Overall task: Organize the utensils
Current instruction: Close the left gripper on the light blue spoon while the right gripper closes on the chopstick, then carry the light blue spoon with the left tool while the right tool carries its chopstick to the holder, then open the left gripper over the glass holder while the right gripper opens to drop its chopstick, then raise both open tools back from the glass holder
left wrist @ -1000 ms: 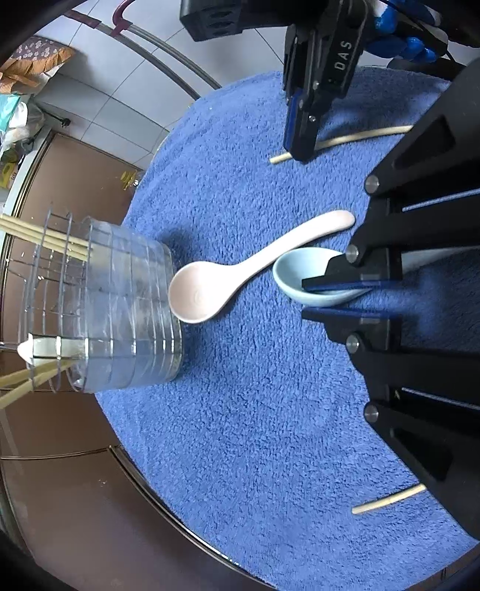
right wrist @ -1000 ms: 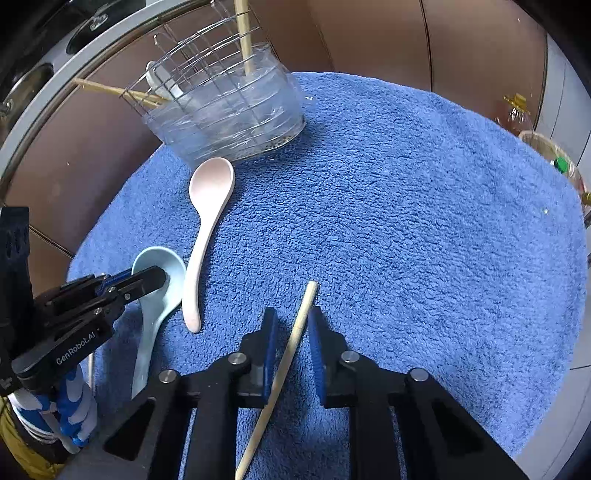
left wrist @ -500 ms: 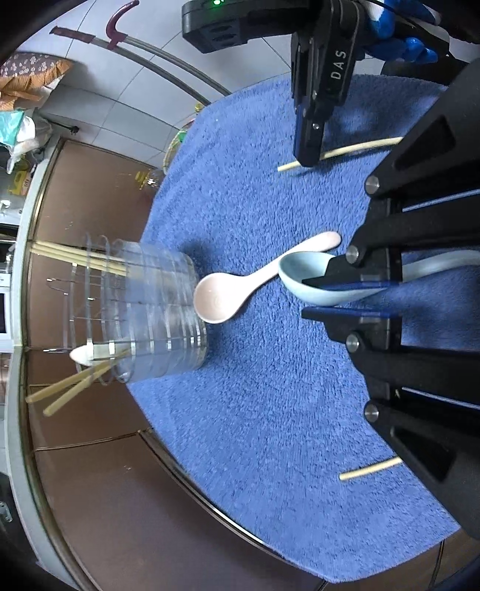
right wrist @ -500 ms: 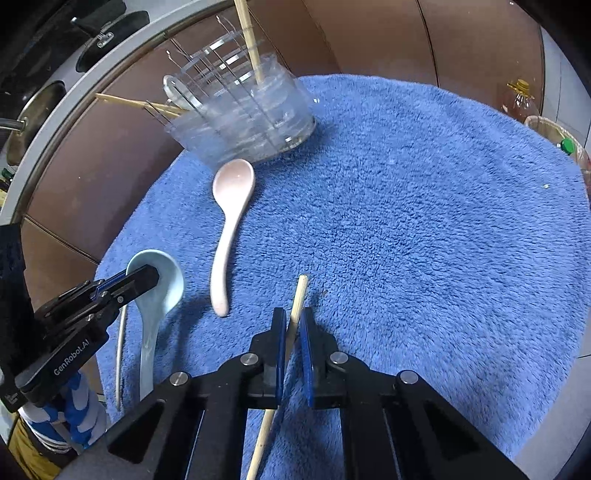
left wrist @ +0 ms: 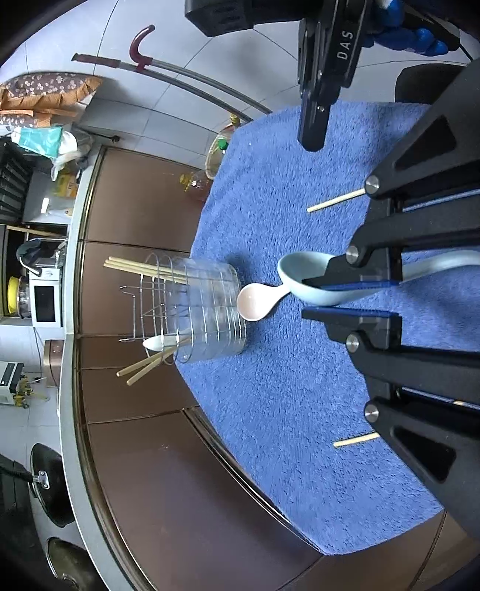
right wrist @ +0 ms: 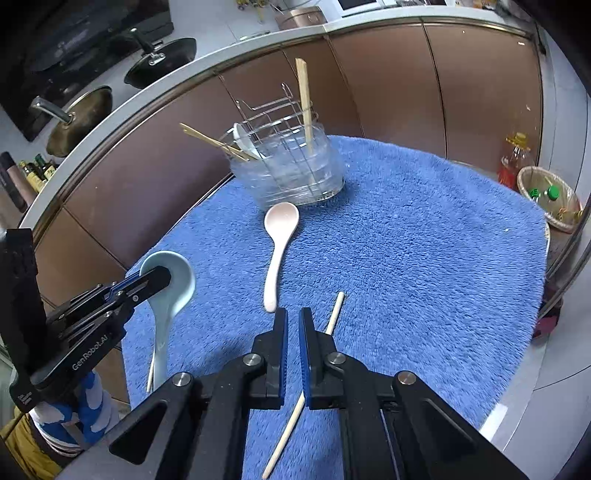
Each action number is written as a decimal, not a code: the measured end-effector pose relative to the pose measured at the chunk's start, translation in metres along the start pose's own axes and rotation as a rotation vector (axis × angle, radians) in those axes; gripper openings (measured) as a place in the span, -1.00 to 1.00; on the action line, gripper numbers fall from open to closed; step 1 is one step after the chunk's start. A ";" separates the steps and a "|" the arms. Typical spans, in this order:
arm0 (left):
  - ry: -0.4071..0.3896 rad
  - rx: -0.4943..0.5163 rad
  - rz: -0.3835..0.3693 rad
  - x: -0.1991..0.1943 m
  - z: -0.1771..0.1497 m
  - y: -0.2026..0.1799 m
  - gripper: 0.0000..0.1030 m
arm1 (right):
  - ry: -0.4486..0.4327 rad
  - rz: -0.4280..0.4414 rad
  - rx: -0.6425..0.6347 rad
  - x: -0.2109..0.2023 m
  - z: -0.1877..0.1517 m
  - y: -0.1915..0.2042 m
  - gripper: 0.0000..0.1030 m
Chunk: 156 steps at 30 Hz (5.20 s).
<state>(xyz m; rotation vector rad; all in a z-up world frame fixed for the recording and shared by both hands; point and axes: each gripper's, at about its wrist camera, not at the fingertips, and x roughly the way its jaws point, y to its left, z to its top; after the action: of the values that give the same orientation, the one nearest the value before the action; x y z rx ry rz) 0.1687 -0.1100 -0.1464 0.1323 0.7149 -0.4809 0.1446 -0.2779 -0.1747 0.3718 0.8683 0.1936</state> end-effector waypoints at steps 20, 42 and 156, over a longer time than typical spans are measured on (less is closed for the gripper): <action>0.020 -0.120 -0.074 0.008 -0.010 0.031 -0.86 | 0.287 -0.194 -0.019 0.104 0.022 -0.018 -0.77; -0.045 -0.156 -0.090 -0.018 -0.007 0.042 -0.86 | -0.011 0.002 -0.094 0.008 0.012 0.005 -0.86; -0.436 -0.075 0.276 -0.199 -0.029 0.001 0.34 | -0.598 -0.187 -0.152 -0.150 -0.032 0.093 1.00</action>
<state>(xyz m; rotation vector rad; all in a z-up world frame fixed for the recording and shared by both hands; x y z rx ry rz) 0.0222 -0.0262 -0.0370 0.0505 0.2801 -0.2059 0.0229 -0.2317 -0.0506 0.1854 0.2921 -0.0288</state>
